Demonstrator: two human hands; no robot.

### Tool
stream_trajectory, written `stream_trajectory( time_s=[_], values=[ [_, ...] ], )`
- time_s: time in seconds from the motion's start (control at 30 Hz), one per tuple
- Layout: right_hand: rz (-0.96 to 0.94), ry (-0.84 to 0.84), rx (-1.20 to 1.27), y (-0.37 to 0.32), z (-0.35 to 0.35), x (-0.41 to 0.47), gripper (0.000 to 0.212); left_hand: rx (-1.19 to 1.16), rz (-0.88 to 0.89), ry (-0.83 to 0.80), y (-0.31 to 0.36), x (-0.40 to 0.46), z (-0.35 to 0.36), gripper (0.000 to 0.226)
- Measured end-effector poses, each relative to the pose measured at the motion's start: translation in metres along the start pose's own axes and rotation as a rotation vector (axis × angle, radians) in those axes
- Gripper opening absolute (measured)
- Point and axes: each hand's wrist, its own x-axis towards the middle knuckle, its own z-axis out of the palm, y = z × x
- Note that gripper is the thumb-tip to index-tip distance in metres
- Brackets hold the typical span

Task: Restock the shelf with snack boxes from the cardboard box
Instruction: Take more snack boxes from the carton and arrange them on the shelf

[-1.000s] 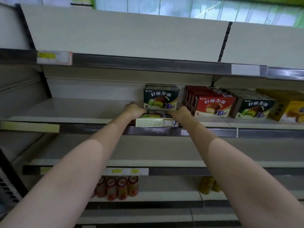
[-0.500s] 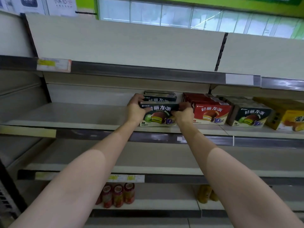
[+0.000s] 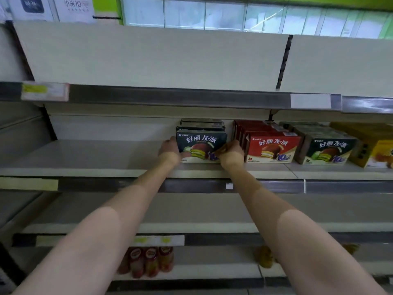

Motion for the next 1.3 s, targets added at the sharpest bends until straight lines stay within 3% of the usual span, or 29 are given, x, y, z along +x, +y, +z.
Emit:
stream_trajectory(
  time_s=[0.2, 0.4, 0.7, 0.9, 1.03, 1.2, 1.3],
  values=[
    [0.030, -0.015, 0.009, -0.007, 0.011, 0.017, 0.053, -0.098, -0.012, 0.025, -0.002, 0.007, 0.013, 0.074],
    [0.070, -0.029, 0.054, -0.011, 0.021, 0.023, 0.053, -0.180, 0.003, 0.005, 0.001, 0.014, 0.020, 0.061],
    [0.052, -0.036, 0.107, -0.005, 0.029, 0.028, 0.067, -0.106, -0.015, 0.004, -0.001, 0.019, 0.026, 0.049],
    [0.150, -0.020, -0.013, -0.010, 0.023, 0.023, 0.080, 0.098, -0.065, 0.003, 0.003, 0.013, 0.010, 0.035],
    [0.158, 0.014, 0.015, -0.013, 0.016, 0.011, 0.070, 0.078, -0.100, -0.020, 0.011, 0.002, 0.001, 0.028],
    [0.066, 0.011, 0.059, -0.003, 0.002, -0.014, 0.068, 0.017, 0.001, -0.069, 0.033, -0.018, 0.009, 0.013],
    [-0.006, 0.051, 0.048, 0.005, -0.015, -0.025, 0.043, -0.111, 0.045, -0.077, 0.049, -0.027, 0.024, 0.018]
  ],
)
